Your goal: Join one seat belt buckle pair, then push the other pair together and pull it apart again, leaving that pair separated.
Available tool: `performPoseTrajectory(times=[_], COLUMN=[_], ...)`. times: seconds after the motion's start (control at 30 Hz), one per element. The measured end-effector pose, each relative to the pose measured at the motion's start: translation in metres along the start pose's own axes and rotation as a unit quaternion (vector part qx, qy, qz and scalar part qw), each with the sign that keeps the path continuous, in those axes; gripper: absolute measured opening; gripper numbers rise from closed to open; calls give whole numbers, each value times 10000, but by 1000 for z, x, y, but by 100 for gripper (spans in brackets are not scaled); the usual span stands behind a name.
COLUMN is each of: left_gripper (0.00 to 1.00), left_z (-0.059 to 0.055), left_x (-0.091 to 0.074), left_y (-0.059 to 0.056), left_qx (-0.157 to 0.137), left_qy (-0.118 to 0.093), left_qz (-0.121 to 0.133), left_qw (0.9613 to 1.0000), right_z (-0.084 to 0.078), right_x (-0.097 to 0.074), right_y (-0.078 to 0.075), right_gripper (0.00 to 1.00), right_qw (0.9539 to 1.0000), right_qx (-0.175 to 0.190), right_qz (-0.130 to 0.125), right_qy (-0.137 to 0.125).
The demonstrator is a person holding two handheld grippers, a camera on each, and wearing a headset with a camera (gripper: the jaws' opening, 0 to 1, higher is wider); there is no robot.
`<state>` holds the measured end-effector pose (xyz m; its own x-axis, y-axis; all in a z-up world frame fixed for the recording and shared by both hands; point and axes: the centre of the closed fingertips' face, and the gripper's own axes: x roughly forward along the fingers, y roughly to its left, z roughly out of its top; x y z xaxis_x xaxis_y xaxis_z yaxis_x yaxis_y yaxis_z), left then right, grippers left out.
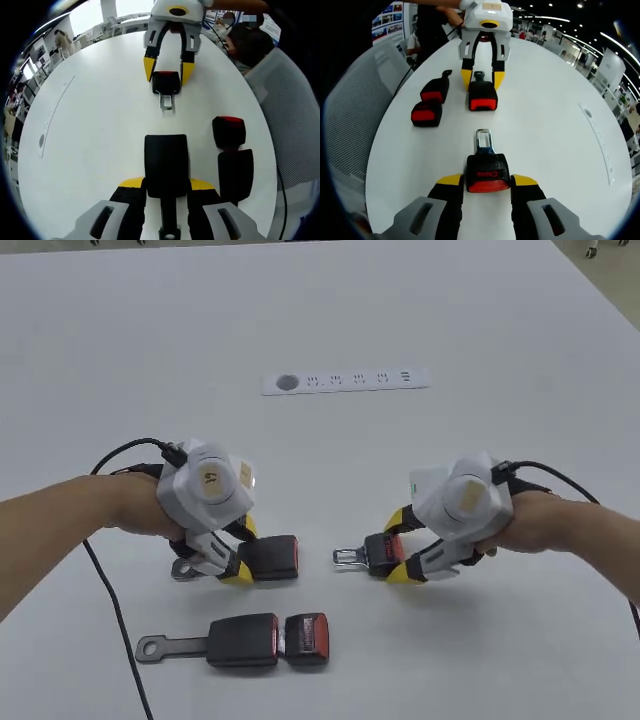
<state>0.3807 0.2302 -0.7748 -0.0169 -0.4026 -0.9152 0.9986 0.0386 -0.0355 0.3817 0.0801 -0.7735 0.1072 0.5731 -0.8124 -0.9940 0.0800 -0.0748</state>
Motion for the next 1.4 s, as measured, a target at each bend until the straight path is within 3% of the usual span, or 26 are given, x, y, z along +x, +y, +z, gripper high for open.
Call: performPoseTrajectory(times=[0.4,1.4], left_gripper=[32,32], left_z=[-2,-3], left_x=[2,3], left_y=[0,0], left_qx=[129,-37], left_qy=[38,70], left_qz=[-31,-46], left_qw=[9999,10000], right_z=[-1,12], right_x=[2,9], right_y=[1,1], right_gripper=[32,31], right_qw=[10000,9999], right_qx=[-65,-54], right_qz=[6,-10], right_qy=[5,-117])
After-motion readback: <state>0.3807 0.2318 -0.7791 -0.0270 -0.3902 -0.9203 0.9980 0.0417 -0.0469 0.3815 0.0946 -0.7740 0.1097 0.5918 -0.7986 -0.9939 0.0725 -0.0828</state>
